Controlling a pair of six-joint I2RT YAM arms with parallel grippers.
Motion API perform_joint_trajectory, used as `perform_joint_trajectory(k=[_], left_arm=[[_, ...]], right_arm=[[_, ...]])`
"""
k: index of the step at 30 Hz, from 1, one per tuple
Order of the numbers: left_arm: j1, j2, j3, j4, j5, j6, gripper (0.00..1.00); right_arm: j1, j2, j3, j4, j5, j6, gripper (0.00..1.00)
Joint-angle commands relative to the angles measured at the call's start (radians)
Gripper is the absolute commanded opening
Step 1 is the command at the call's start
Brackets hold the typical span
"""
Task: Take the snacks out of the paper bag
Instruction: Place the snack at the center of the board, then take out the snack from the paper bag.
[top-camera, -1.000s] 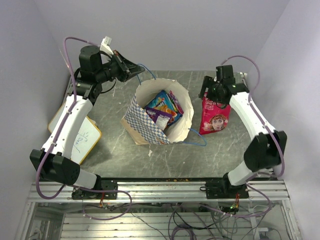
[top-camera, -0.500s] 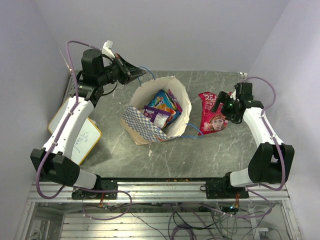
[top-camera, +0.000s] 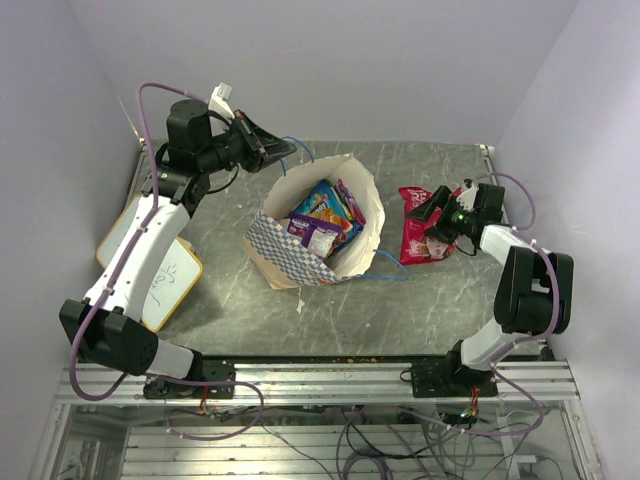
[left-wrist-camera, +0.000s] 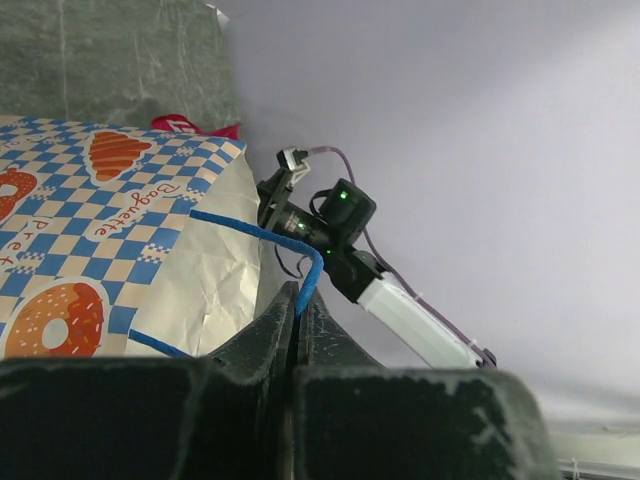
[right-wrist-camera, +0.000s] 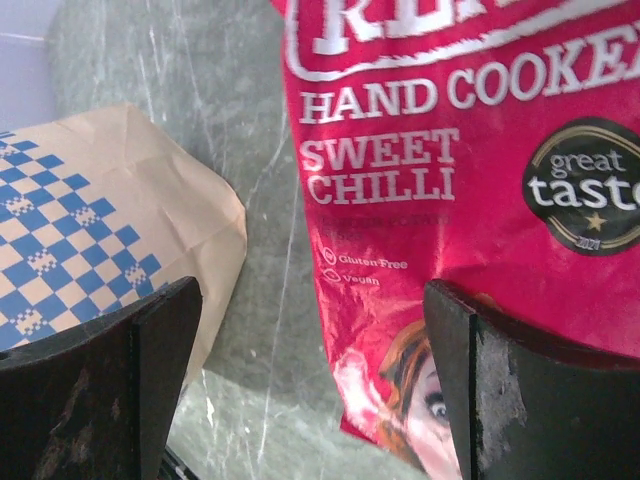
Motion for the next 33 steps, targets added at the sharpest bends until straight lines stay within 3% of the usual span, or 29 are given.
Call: perform_joint_trajectory(k=[1, 4, 8, 13, 20, 24, 28, 33], left_arm=[[-0.03, -0.034, 0.059, 0.086, 0.012, -0.046, 0.07], [-0.045, -0.025, 0.064, 0.089, 0.005, -0.046, 0.07], [-0.057, -0.022, 0.039, 0.127, 0.017, -0.068, 0.07], [-0.074, -0.027, 0.029, 0.129, 0.025, -0.057, 0.07], [-0.077, -0.023, 0.028, 0.141, 0.048, -0.044, 0.07], [-0.077, -0.026, 0.041, 0.097, 0.055, -0.017, 0.07], [-0.075, -0.038, 0.006, 0.144, 0.079, -0.043, 0.07], [-0.077, -0.049, -0.056, 0.185, 0.076, -0.075, 0.07]], right_arm=[[-0.011, 0.103, -0.013, 0.189, -0.098, 0.013, 0.93], [-0.012, 0.189, 0.001, 0.218, -0.113, 0.029, 0.93], [-0.011, 0.258, 0.069, 0.096, -0.085, -0.026, 0.92], [0.028, 0.115, 0.192, -0.171, 0.046, -0.124, 0.93], [0.162, -0.115, 0.304, -0.463, 0.165, -0.106, 0.92], [0.28, -0.241, 0.36, -0.536, 0.191, -0.06, 0.91], [0.336, -0.312, 0.397, -0.584, 0.114, -0.024, 0.86], [0.428, -0.372, 0.51, -0.59, 0.117, -0.148, 0.86]])
